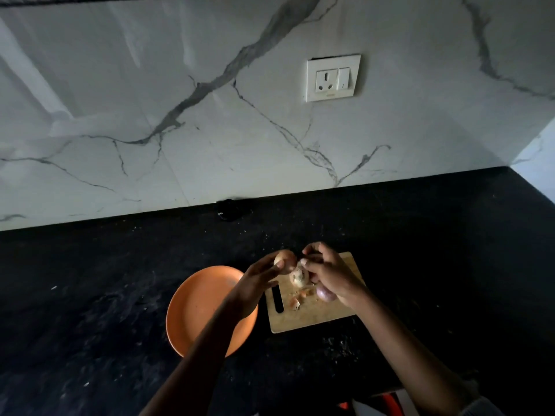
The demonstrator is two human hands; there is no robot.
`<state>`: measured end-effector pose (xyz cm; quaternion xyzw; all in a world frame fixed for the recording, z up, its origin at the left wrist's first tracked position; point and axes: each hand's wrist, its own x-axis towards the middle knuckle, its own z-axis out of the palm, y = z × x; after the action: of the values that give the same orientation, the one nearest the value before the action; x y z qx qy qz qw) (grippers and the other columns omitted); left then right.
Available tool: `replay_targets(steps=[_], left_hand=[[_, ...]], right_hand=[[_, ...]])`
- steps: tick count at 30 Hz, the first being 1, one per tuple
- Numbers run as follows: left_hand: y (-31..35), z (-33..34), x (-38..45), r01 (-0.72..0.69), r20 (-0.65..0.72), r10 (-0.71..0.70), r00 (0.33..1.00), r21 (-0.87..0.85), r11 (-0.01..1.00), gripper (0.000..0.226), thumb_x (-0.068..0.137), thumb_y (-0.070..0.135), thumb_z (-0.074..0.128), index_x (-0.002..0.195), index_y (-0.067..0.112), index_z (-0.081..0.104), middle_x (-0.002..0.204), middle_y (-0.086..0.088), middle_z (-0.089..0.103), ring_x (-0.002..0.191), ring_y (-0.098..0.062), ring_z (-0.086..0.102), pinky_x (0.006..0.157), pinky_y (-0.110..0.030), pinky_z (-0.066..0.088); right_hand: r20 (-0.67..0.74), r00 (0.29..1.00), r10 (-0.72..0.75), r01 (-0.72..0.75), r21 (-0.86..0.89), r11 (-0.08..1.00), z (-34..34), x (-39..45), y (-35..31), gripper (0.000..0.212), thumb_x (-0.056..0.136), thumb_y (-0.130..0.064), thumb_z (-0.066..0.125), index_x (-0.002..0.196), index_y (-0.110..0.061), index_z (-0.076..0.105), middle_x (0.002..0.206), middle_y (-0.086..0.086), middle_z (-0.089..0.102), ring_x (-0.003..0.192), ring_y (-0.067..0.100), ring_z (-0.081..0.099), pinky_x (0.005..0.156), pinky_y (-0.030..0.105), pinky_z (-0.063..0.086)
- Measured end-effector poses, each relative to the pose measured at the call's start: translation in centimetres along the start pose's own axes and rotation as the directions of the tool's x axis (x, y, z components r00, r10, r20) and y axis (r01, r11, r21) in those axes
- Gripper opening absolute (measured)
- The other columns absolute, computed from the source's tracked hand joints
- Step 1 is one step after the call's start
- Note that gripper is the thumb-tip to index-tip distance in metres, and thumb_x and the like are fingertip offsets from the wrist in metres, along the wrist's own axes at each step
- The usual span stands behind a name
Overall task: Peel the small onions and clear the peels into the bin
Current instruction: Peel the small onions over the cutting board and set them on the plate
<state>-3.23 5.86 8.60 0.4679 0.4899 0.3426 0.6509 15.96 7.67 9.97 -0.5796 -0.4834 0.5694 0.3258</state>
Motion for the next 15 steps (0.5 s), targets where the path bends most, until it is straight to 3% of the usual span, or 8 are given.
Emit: replay_targets(steps=[6, 9, 11, 15], left_hand=[[-0.3, -0.4, -0.2, 0.009, -0.034, -0.013, 0.999, -0.119, 0.993, 0.041, 0.092, 0.040, 0.061, 0.131, 0.030, 0.059, 0.126, 0.005, 0.068, 0.121, -0.014, 0.061, 0.099, -0.041, 0.043], [-0.7, -0.3, 0.0, 0.025, -0.047, -0.031, 0.998, -0.117, 0.993, 0.040, 0.094, 0.042, 0.058, 0.133, 0.030, 0.058, 0.129, 0.004, 0.067, 0.123, -0.013, 0.060, 0.105, -0.044, 0.040], [-0.9, -0.2, 0.1, 0.042, -0.081, -0.052, 0.995, -0.115, 0.992, 0.033, 0.100, 0.041, 0.049, 0.129, 0.029, 0.061, 0.126, 0.002, 0.069, 0.121, -0.015, 0.061, 0.109, -0.048, 0.037], [-0.8, 0.4, 0.2, 0.071, -0.086, -0.077, 0.993, -0.061, 0.996, 0.041, 0.092, 0.050, 0.048, 0.121, 0.026, 0.064, 0.116, 0.002, 0.073, 0.113, -0.013, 0.064, 0.108, -0.048, 0.039]], right_hand=[[0.002, 0.999, -0.043, 0.043, -0.139, 0.989, -0.6, 0.3, 0.9, 0.012, 0.100, -0.025, 0.057, 0.111, -0.028, 0.064, 0.110, 0.006, 0.066, 0.090, 0.019, 0.065, 0.067, 0.032, 0.057], [0.071, 0.981, -0.179, 0.191, -0.215, 0.958, -0.2, 0.2, 1.0, 0.022, 0.095, -0.031, 0.066, 0.117, -0.034, 0.065, 0.114, -0.008, 0.067, 0.097, 0.010, 0.068, 0.077, 0.035, 0.061], [0.101, 0.950, -0.296, 0.313, -0.307, 0.899, 0.3, 0.1, 1.3, 0.032, 0.089, -0.031, 0.073, 0.119, -0.041, 0.065, 0.119, -0.016, 0.066, 0.106, 0.002, 0.064, 0.087, 0.029, 0.056], [-0.035, 0.888, -0.458, 0.410, -0.388, 0.825, 1.0, 0.2, 1.5, 0.020, 0.085, -0.028, 0.079, 0.103, -0.031, 0.072, 0.105, -0.019, 0.065, 0.098, -0.002, 0.063, 0.080, 0.020, 0.054]])
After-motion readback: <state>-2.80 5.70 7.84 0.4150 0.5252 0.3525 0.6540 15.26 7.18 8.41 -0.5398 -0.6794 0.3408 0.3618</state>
